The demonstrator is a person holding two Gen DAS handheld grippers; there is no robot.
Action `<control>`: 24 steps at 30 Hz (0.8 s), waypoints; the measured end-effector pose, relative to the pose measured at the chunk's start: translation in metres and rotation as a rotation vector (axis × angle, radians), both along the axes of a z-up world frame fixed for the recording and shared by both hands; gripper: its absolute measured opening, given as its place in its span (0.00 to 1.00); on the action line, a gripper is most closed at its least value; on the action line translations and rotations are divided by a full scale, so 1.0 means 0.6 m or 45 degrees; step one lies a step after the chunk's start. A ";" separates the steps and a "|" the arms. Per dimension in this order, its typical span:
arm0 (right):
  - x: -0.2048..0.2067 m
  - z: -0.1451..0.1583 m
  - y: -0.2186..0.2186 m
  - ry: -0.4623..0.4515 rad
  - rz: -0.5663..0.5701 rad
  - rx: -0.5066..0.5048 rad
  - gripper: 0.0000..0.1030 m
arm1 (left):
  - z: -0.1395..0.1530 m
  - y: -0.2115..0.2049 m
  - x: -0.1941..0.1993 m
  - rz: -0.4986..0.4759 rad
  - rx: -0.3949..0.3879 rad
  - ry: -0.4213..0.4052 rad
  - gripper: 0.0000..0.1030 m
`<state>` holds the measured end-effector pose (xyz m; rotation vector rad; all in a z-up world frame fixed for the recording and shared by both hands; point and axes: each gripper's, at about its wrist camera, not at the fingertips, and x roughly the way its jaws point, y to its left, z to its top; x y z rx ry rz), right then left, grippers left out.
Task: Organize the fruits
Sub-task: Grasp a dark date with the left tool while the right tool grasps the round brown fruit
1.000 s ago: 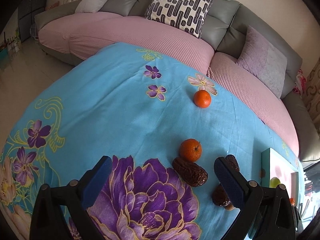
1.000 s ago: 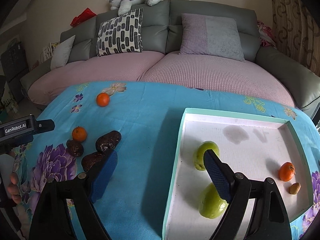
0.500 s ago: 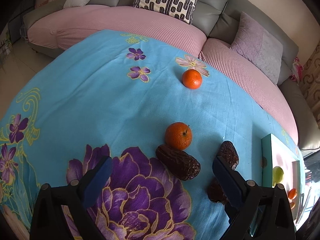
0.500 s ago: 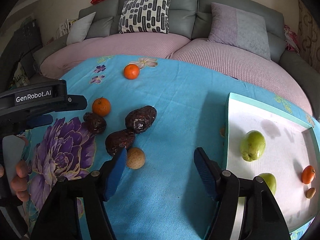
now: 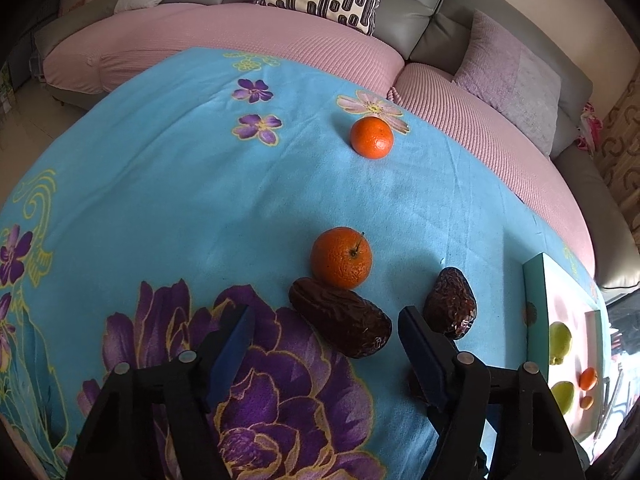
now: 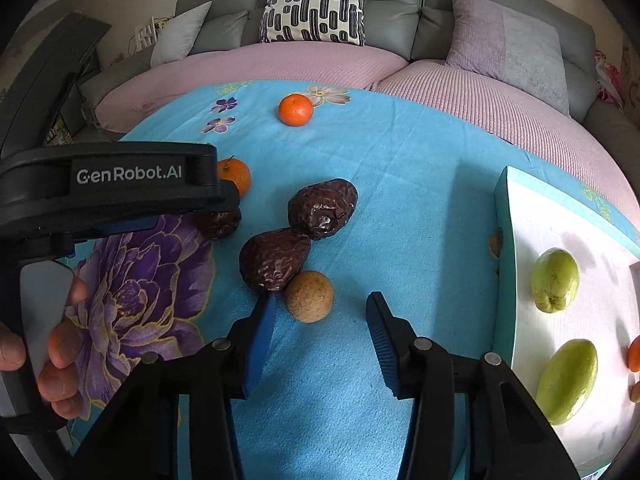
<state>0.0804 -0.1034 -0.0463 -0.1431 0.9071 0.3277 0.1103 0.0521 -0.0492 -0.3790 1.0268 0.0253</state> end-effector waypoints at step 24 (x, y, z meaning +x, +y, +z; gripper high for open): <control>0.001 0.014 -0.032 -0.016 -0.055 0.033 0.26 | 0.030 0.003 -0.012 0.005 -0.054 -0.090 0.45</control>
